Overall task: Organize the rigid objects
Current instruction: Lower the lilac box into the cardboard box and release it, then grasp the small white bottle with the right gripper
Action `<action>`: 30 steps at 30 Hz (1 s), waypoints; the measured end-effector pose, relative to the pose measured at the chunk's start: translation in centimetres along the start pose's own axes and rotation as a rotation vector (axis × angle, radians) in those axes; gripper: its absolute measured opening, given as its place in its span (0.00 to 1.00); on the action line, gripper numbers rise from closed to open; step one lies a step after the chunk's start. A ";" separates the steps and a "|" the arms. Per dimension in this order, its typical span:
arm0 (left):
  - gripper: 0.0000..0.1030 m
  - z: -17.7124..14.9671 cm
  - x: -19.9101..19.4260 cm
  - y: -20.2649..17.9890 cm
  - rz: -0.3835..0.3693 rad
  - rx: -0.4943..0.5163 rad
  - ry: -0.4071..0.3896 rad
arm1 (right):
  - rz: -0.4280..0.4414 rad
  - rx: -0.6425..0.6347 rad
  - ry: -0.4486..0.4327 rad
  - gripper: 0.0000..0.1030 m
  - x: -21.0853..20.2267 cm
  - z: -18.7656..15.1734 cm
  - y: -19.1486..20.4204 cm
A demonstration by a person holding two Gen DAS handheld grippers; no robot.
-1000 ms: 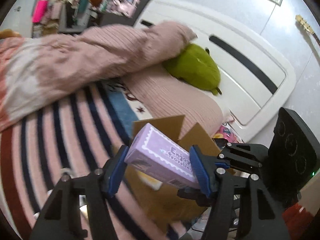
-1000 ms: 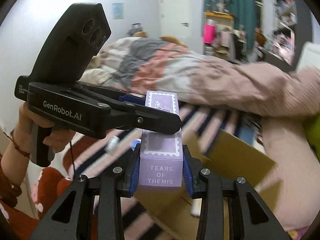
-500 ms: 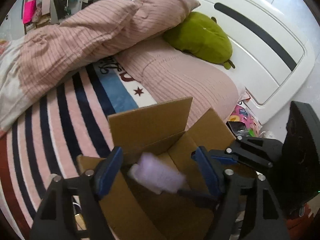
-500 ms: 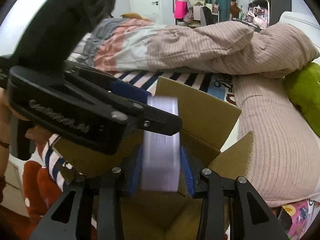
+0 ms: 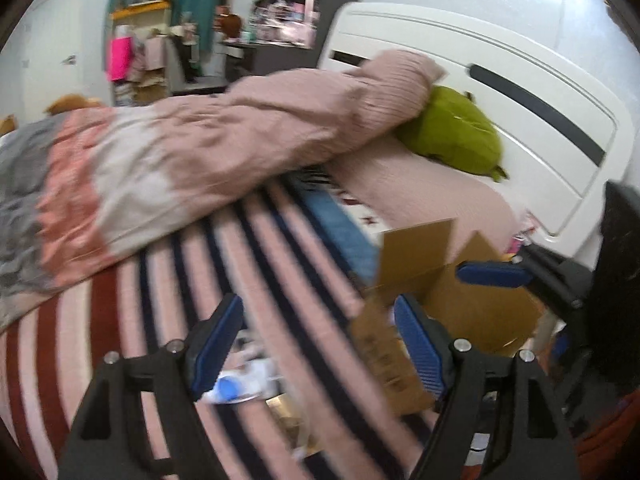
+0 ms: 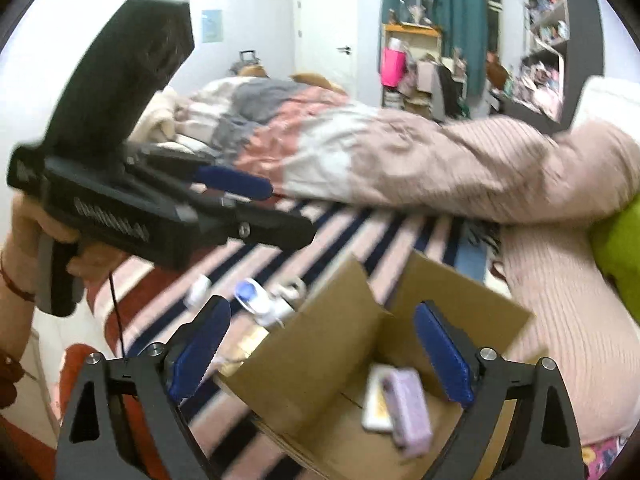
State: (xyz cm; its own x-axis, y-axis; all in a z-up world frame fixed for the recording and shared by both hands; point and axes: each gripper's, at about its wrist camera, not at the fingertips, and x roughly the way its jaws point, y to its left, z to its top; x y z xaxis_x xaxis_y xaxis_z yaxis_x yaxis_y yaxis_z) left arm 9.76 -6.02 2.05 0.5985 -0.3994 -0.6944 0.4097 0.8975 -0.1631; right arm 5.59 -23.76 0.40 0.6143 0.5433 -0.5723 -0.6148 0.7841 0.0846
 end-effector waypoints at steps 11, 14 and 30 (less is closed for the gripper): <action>0.73 -9.5 -2.7 13.3 0.183 -0.189 -0.009 | 0.175 -0.152 0.109 0.90 10.3 3.2 11.0; 0.73 -12.3 -2.6 16.3 0.205 -0.240 -0.004 | 0.245 -0.139 0.177 0.89 14.2 2.6 12.7; 0.73 -17.3 -0.3 19.5 0.216 -0.340 0.040 | 0.199 0.016 0.388 0.21 26.9 -3.5 14.3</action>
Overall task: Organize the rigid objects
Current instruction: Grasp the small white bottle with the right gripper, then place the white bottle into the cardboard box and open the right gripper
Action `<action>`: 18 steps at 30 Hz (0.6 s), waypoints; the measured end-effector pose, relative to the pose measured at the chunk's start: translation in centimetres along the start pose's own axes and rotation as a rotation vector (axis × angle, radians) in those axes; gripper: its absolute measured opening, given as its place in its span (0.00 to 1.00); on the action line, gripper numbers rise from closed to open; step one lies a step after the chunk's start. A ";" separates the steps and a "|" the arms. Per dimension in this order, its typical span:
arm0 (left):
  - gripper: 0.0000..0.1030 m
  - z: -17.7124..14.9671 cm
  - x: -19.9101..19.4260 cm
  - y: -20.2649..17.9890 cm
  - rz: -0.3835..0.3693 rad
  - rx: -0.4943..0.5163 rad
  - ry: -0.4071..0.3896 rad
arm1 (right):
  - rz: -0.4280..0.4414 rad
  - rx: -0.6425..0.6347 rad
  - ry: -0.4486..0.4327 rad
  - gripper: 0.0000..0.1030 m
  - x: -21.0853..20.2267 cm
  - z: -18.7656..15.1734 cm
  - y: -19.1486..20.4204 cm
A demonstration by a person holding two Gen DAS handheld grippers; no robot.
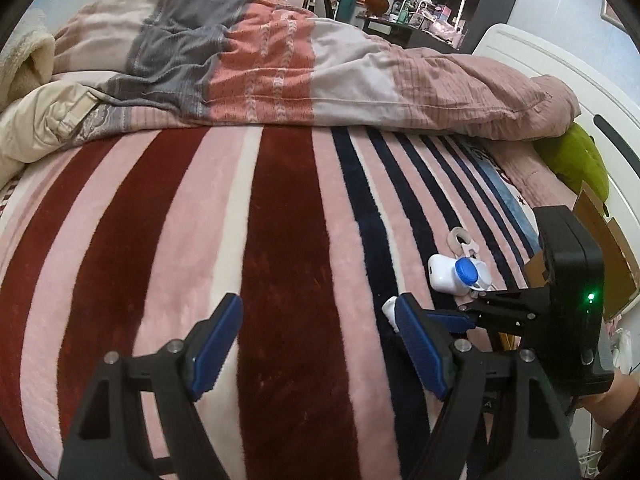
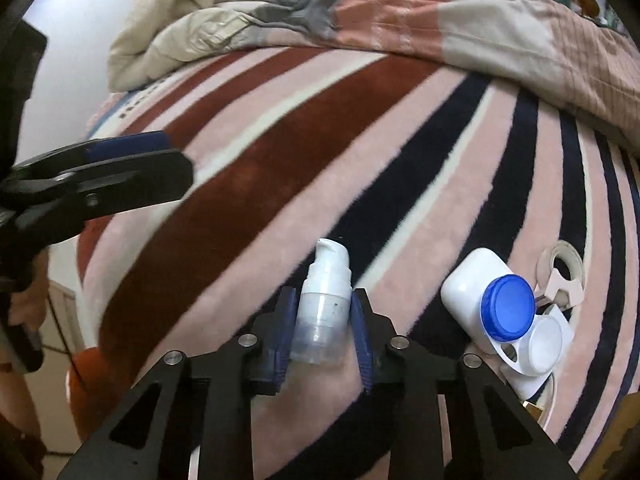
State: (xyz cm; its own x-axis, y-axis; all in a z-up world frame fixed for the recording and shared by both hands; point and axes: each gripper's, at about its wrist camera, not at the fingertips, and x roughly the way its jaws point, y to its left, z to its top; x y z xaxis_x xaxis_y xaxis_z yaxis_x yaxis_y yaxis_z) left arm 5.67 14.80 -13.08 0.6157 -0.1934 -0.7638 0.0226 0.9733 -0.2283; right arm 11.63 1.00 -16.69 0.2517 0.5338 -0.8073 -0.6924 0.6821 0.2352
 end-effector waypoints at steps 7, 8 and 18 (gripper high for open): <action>0.73 0.5 -1.1 -2.4 -0.075 0.027 0.011 | 0.012 -0.059 -0.045 0.20 -3.1 -0.7 1.1; 0.73 0.7 -1.6 -3.2 -0.110 0.033 0.008 | 0.020 -0.068 -0.062 0.20 -3.9 -0.7 1.3; 0.42 3.8 -6.5 -11.8 -0.375 0.098 -0.053 | 0.047 -0.139 -0.338 0.20 -16.9 -2.3 1.6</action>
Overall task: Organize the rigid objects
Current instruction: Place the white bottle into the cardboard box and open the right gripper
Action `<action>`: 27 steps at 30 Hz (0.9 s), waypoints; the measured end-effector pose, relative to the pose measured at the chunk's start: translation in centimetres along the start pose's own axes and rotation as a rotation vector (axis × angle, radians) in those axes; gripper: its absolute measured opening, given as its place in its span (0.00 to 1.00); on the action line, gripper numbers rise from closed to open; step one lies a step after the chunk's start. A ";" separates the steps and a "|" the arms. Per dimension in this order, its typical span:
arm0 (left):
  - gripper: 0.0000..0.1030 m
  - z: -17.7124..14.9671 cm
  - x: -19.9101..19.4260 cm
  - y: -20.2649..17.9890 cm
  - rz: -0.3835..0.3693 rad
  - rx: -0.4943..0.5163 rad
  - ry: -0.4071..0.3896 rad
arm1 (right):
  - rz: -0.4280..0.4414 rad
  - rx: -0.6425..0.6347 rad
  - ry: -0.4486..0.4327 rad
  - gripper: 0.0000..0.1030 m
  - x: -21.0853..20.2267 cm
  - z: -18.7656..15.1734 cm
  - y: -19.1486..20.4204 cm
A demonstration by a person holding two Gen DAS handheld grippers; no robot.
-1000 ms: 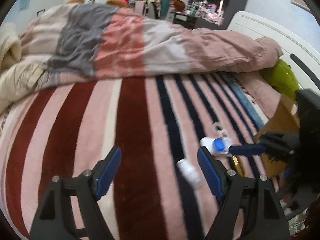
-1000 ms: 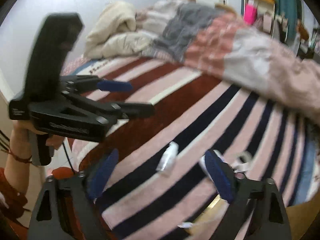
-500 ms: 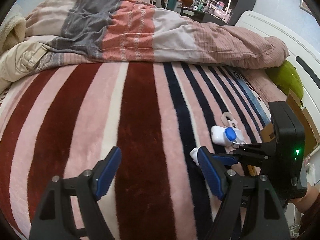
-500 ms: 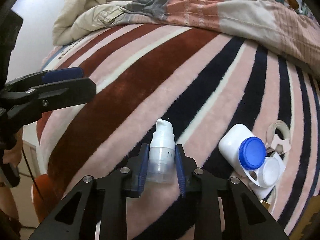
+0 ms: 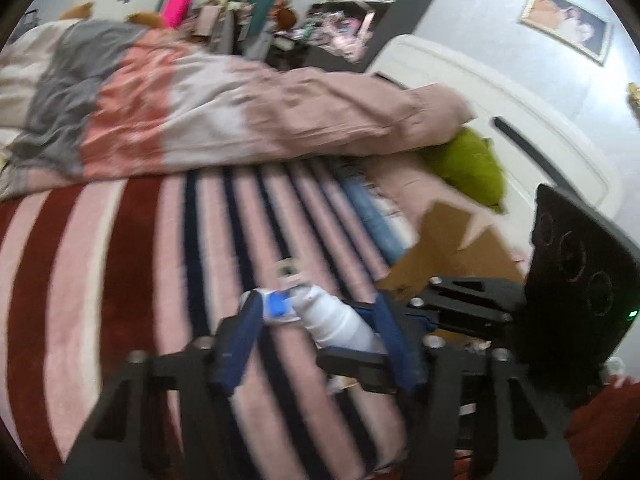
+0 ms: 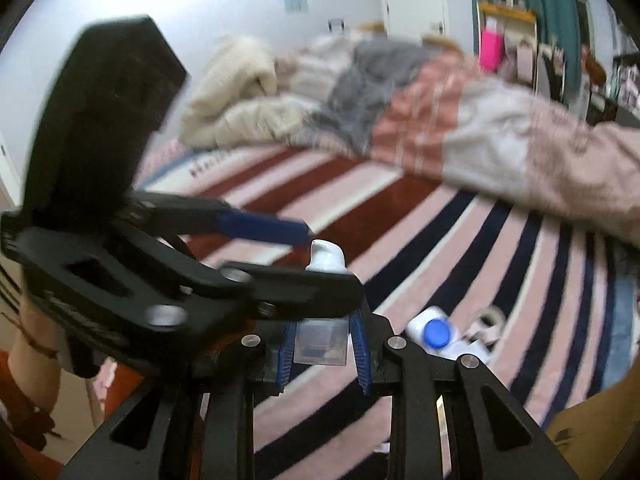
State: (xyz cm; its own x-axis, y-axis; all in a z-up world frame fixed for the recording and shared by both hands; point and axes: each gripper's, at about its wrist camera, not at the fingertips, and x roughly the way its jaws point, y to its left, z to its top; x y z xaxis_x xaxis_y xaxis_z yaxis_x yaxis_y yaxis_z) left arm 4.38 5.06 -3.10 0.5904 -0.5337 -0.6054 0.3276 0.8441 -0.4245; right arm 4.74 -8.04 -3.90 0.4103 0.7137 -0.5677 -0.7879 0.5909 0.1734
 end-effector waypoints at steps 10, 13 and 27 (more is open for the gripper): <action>0.31 4.2 4.8 -10.8 -0.123 0.148 0.026 | -0.089 0.071 -0.129 0.20 -10.4 -2.0 -6.3; 0.31 4.9 7.7 -13.8 -0.147 0.184 0.064 | -0.110 0.131 -0.129 0.20 -12.5 -3.2 -9.2; 0.38 4.6 17.1 -19.0 -0.136 0.237 0.241 | -0.172 0.296 0.058 0.20 -15.0 -8.0 -17.8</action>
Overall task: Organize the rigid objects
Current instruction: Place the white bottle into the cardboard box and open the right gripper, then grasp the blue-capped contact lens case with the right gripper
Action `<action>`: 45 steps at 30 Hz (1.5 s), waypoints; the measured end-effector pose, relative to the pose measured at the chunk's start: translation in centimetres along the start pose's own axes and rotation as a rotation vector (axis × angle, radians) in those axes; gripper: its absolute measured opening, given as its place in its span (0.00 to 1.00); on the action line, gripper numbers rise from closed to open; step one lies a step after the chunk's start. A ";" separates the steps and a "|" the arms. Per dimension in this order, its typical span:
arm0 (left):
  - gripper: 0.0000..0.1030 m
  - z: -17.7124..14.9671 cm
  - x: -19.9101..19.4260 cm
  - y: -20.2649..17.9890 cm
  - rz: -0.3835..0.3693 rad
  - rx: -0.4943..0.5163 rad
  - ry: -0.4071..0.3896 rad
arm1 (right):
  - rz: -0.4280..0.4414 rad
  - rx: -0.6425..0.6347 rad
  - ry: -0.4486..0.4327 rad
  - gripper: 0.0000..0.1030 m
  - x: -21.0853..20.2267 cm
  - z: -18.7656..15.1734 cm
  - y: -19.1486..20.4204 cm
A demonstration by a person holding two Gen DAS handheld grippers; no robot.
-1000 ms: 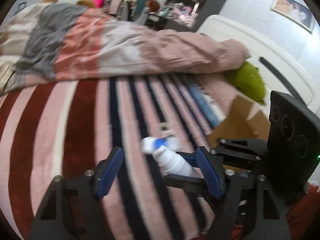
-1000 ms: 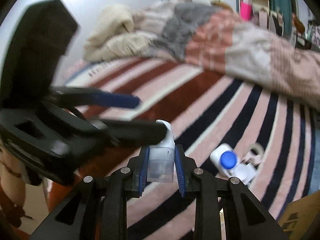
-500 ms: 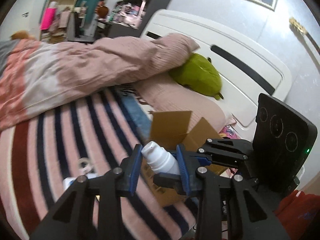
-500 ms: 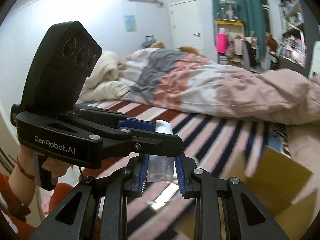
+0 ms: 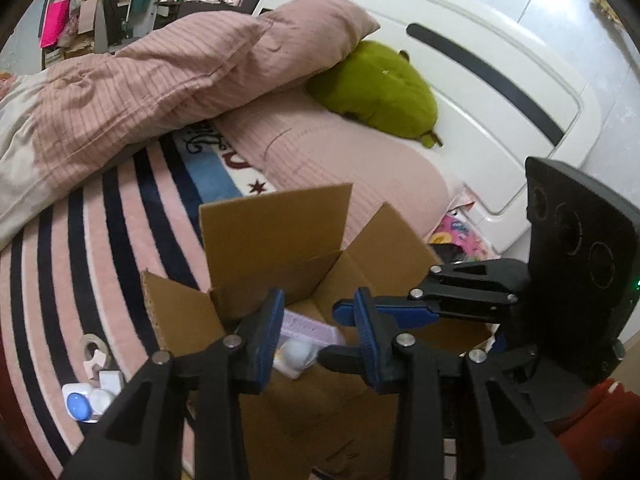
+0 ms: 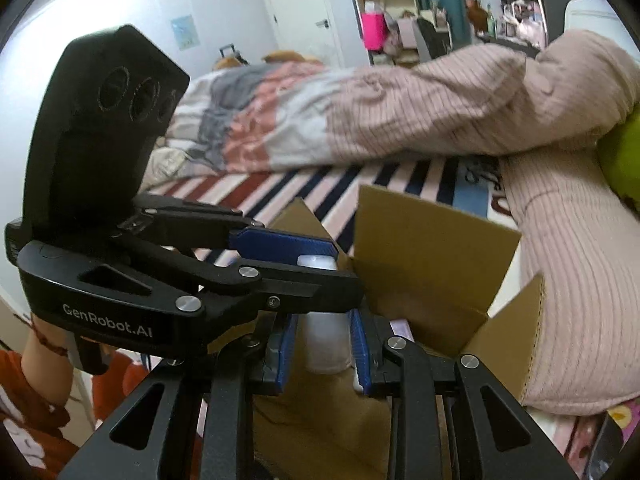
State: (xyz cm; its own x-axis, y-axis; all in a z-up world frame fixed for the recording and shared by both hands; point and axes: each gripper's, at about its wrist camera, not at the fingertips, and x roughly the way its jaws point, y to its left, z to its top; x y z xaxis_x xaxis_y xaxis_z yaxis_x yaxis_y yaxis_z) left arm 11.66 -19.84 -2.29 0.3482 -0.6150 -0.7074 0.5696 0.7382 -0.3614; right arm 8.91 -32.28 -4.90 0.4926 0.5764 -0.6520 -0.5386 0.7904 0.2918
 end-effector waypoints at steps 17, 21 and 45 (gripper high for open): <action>0.69 -5.1 -11.9 4.9 0.238 -0.075 -0.176 | -0.052 -0.138 -0.111 1.00 -1.4 1.2 7.4; 0.70 -8.2 -15.7 7.8 0.312 -0.133 -0.222 | -0.008 -0.186 -0.124 1.00 -0.5 2.4 11.8; 0.72 -20.4 -16.1 22.4 0.434 -0.431 -0.186 | -0.093 -0.213 0.149 0.73 21.8 1.1 15.4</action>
State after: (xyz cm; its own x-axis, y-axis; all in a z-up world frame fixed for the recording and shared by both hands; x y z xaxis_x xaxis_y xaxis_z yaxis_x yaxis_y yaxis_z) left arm 3.65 12.22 -11.38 0.6250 -0.2444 -0.7414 0.0103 0.9522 -0.3053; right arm 12.15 -7.32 -13.82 0.4487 0.4543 -0.7696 -0.6352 0.7679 0.0830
